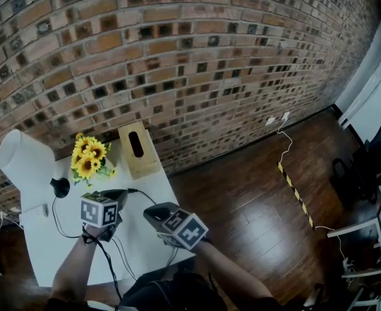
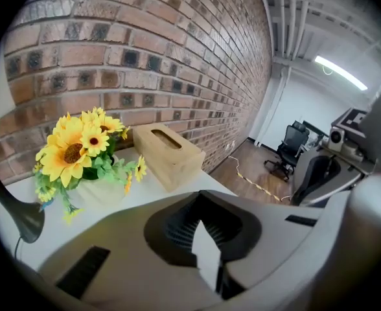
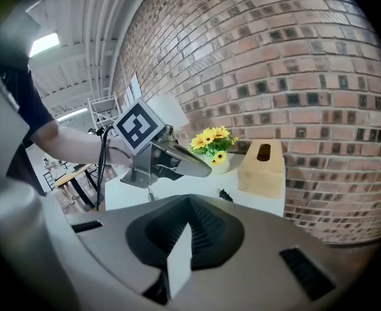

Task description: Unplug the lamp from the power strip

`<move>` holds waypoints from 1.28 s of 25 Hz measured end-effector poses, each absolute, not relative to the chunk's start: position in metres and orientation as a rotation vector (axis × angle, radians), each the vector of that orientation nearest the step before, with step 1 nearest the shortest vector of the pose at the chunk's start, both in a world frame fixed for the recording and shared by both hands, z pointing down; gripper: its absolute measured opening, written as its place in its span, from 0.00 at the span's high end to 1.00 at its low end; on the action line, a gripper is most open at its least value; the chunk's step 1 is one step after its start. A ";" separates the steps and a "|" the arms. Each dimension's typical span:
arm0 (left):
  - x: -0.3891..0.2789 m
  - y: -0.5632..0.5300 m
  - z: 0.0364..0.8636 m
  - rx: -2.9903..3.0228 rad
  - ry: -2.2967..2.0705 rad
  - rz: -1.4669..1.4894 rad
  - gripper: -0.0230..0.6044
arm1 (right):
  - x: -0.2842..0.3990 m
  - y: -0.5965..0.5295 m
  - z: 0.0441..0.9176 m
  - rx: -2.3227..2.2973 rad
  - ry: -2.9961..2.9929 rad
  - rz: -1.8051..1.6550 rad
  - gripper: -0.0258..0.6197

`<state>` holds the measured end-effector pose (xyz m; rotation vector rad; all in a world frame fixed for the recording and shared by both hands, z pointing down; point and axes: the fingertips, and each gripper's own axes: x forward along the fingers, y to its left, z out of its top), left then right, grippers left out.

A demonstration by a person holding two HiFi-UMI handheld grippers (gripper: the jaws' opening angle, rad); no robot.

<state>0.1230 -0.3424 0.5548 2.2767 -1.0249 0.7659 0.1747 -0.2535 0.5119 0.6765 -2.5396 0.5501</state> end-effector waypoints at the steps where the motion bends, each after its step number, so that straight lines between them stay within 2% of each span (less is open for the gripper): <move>1: 0.125 -0.342 0.550 2.282 -1.017 0.735 0.97 | 0.170 -0.251 0.510 0.649 -2.558 0.572 0.96; 5: 0.138 -0.335 0.529 2.364 -0.937 0.627 0.97 | 0.155 -0.240 0.508 0.545 -2.610 0.665 0.96; 14: 0.129 -0.337 0.485 2.501 -0.980 0.386 0.97 | 0.154 -0.254 0.498 0.646 -2.591 0.599 0.96; 27: 0.135 -0.320 0.450 2.597 -0.882 0.315 0.97 | 0.129 -0.250 0.449 0.578 -2.732 0.455 0.96; 32: 0.122 -0.320 0.436 2.584 -0.915 0.242 0.97 | 0.115 -0.241 0.425 0.475 -2.828 0.606 0.96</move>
